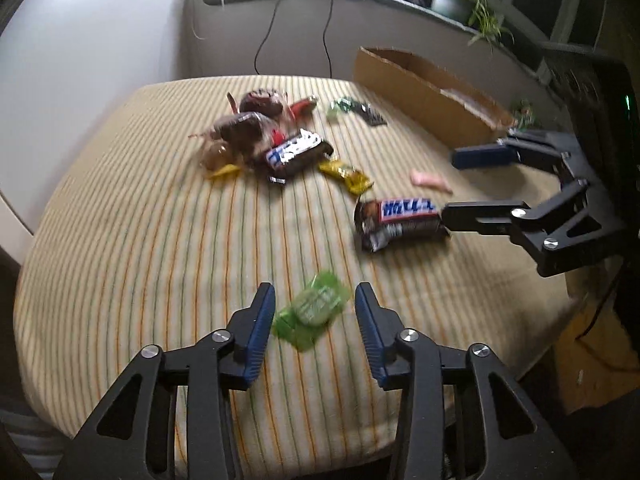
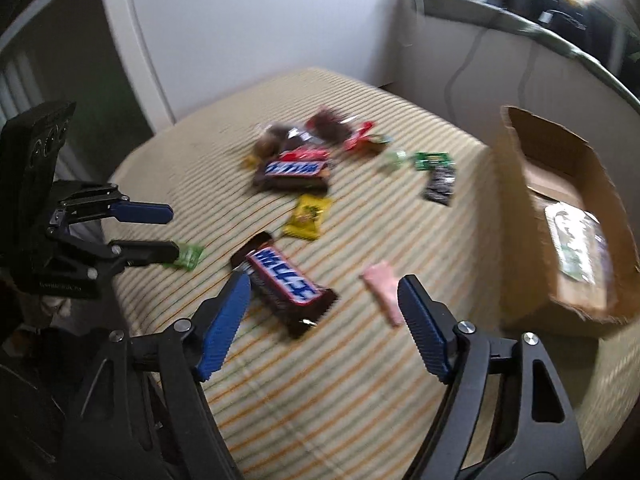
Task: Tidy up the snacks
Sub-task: 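Grasp the green candy with the left gripper while the right grasps the chocolate bar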
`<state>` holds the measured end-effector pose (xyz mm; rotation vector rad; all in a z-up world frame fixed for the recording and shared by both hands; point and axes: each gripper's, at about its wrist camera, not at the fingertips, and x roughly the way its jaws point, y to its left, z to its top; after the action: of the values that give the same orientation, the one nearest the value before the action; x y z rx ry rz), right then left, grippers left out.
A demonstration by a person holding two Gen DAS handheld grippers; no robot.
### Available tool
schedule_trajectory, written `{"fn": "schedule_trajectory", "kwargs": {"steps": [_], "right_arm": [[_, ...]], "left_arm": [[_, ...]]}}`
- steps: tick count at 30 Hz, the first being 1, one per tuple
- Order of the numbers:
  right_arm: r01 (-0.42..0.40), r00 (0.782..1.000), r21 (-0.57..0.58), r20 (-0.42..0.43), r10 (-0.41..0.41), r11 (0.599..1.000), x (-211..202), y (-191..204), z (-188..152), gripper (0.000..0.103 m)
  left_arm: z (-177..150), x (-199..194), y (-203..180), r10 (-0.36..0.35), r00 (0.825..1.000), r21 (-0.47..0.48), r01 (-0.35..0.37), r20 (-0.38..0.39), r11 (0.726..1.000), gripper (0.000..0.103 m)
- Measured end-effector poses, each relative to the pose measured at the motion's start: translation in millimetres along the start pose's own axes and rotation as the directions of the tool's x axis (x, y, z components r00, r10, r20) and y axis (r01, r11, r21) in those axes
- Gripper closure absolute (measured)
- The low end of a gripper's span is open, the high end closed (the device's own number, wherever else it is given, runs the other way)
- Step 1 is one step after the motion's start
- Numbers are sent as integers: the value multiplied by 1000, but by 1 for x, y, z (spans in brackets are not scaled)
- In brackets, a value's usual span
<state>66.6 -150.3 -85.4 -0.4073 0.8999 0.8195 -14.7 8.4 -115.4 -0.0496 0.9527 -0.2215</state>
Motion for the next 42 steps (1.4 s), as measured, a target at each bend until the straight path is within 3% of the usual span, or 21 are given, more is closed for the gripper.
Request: {"fn": "schedule_trajectory", "kwargs": {"steps": [11, 22, 24, 28, 33, 36, 39, 42], "right_arm": [[-14, 993, -142, -115, -3, 990, 38, 21, 7, 25], [-27, 991, -103, -136, 13, 994, 48, 16, 10, 54], [-15, 992, -66, -125, 7, 998, 45, 12, 9, 63], [4, 995, 11, -97, -3, 1000, 41, 7, 5, 73], [47, 997, 52, -66, -44, 998, 35, 13, -1, 73], [50, 998, 90, -49, -46, 995, 33, 14, -5, 72], [35, 999, 130, -28, -32, 991, 30, 11, -11, 70], [40, 999, 146, -16, -38, 989, 30, 11, -15, 70]], "left_arm": [[-2, 10, 0, 27, 999, 68, -25, -20, 997, 75], [4, 16, 5, 37, 999, 25, -37, 4, 999, 83], [5, 16, 4, 47, 999, 17, -47, 14, 999, 83], [5, 16, 0, 81, 996, 7, -81, 42, 997, 83], [0, 13, -1, 108, 991, -41, -106, 74, 994, 81], [-4, 11, 0, 109, 991, -63, -104, 81, 993, 74], [-5, 11, 2, 106, 991, -71, -100, 86, 992, 74], [-5, 12, 3, 116, 989, -80, -109, 92, 991, 81]]}}
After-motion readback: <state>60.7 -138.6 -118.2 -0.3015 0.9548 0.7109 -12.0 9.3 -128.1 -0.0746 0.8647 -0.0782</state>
